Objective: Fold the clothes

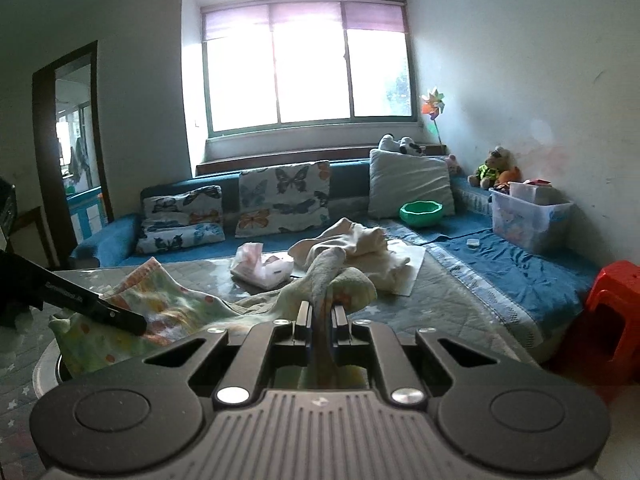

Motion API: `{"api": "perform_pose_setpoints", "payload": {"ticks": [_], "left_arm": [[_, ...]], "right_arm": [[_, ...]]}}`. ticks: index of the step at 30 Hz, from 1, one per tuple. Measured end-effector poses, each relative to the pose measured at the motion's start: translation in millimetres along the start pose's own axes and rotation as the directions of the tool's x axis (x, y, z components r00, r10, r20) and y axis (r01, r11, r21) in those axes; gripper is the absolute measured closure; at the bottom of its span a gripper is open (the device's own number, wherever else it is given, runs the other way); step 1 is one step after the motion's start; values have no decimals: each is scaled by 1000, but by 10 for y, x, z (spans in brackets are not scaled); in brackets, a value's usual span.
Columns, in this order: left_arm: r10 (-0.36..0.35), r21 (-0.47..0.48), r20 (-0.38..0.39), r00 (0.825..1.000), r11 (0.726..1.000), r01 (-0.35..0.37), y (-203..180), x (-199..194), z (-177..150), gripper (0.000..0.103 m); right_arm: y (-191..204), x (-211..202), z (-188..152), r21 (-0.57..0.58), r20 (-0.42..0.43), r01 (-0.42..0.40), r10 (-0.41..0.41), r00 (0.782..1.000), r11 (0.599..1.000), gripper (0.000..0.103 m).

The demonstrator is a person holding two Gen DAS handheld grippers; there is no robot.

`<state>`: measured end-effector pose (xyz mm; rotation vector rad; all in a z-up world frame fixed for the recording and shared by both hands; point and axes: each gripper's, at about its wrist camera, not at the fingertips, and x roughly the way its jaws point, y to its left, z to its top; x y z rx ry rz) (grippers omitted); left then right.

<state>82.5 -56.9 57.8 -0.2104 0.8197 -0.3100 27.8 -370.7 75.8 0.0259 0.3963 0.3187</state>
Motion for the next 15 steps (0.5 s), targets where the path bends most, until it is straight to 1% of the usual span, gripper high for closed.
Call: {"api": "perform_pose_setpoints", "payload": {"ticks": [9, 15], "left_arm": [[19, 32, -44, 999, 999, -17, -74, 243, 3, 91], [29, 29, -71, 997, 999, -27, -50, 367, -50, 91]], "right_arm": [[-86, 25, -102, 12, -28, 38, -38, 999, 999, 95], [-116, 82, -195, 18, -50, 43, -42, 998, 999, 95]]}}
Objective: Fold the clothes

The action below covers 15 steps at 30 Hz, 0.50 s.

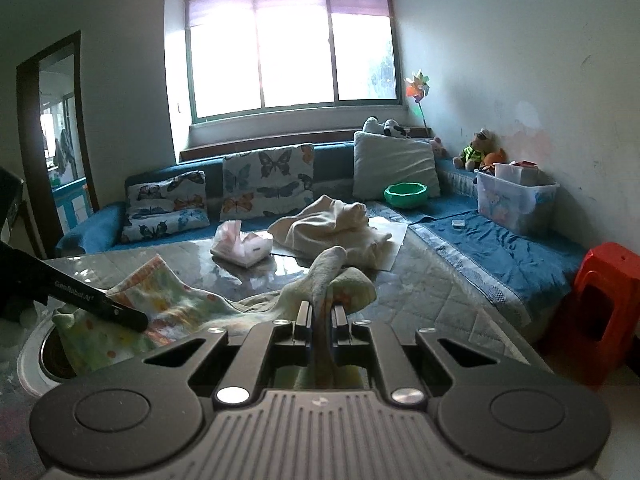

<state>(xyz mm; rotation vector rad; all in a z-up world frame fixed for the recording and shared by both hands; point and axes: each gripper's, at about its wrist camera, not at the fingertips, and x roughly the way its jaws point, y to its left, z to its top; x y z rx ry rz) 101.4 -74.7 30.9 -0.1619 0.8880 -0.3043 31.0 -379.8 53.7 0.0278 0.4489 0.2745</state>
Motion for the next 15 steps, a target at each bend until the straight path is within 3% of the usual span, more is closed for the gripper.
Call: {"api": "perform_pose_setpoints", "payload": {"ticks": [15], "left_arm": [[16, -22, -54, 998, 1000, -17, 109, 190, -149, 91]], "right_arm": [[-54, 243, -240, 17, -79, 13, -12, 997, 1000, 95]]}}
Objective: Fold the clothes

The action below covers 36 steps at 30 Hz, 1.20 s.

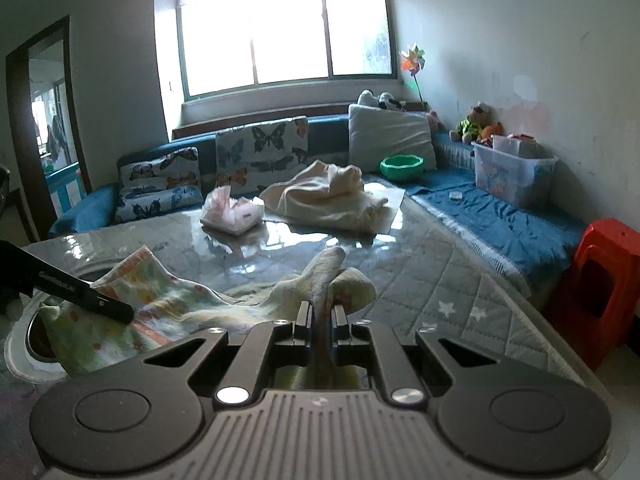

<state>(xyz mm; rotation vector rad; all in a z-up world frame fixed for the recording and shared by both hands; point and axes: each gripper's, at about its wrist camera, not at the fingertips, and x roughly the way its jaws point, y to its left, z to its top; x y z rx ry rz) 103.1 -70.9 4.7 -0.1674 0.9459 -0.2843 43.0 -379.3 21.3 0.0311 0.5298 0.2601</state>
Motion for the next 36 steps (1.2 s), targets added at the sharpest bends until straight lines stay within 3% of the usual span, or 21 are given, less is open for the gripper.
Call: {"api": "perform_pose_setpoints", "payload": {"ticks": [15, 24, 28, 32, 36], "left_arm": [[3, -36, -61, 998, 999, -5, 175, 142, -213, 85], [6, -51, -68, 998, 999, -10, 251, 170, -298, 80], [20, -50, -59, 998, 998, -23, 278, 145, -310, 64], [38, -56, -51, 998, 998, -41, 339, 103, -326, 58], [67, -73, -50, 996, 995, -71, 447, 72, -346, 54]], "right_arm": [[-90, 186, -216, 14, -79, 27, -25, 997, 1000, 95], [-129, 261, -249, 1, -107, 77, -77, 991, 997, 87], [-54, 231, -253, -23, -101, 64, -66, 993, 998, 81], [75, 267, -263, -40, -104, 26, -30, 994, 999, 68], [213, 364, -286, -53, -119, -8, 2, 993, 999, 66]]}}
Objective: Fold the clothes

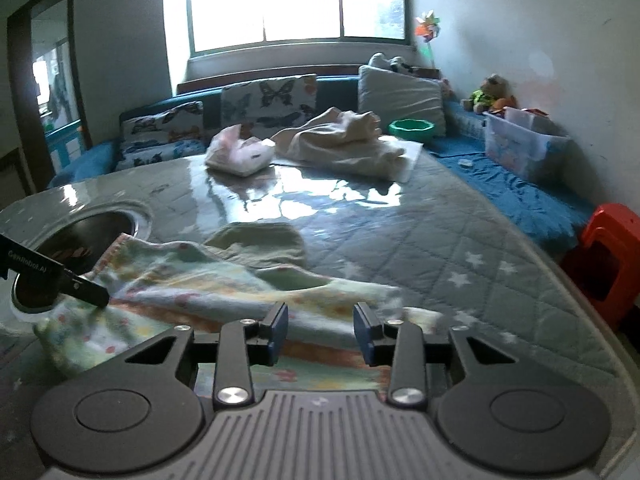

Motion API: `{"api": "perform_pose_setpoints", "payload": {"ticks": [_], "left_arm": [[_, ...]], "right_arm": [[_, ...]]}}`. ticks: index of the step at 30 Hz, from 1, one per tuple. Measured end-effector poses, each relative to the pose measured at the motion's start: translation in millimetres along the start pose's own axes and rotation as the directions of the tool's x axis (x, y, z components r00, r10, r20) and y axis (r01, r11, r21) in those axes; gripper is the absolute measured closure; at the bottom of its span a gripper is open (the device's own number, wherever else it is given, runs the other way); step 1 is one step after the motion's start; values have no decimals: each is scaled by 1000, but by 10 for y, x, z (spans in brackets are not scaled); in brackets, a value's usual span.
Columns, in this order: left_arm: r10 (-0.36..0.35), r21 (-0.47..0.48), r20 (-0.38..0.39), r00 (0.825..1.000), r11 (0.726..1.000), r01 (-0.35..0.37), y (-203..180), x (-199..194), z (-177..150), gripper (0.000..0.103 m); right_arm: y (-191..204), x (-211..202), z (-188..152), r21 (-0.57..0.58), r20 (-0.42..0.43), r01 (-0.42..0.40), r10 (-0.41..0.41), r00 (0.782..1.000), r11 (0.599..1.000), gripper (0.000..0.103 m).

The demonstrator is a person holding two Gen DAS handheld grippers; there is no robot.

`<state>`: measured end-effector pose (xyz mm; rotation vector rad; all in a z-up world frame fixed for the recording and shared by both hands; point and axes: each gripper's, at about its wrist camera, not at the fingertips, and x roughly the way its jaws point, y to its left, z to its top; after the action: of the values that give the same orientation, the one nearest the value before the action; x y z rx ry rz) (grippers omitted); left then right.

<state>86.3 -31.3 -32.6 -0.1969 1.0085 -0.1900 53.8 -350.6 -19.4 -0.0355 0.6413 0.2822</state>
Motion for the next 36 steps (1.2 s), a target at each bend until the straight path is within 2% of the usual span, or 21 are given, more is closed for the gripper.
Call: {"api": "perform_pose_setpoints", "payload": {"ticks": [6, 13, 22, 31, 36], "left_arm": [[23, -29, 4, 1000, 999, -22, 144, -32, -25, 53], [36, -26, 16, 999, 999, -35, 144, -74, 1, 53], [7, -8, 42, 999, 1000, -7, 17, -134, 95, 53], [2, -4, 22, 1000, 1000, -2, -56, -17, 129, 52], [10, -5, 14, 1000, 1000, -10, -28, 7, 104, 51]], "right_arm": [[190, 178, 12, -13, -20, -39, 38, 999, 999, 63], [383, 396, -7, -31, -50, -57, 56, 997, 998, 59], [537, 503, 63, -54, -46, -68, 66, 997, 996, 52], [614, 636, 127, -67, -60, -78, 74, 995, 995, 46], [665, 562, 121, -86, -63, -97, 92, 994, 992, 41]]}}
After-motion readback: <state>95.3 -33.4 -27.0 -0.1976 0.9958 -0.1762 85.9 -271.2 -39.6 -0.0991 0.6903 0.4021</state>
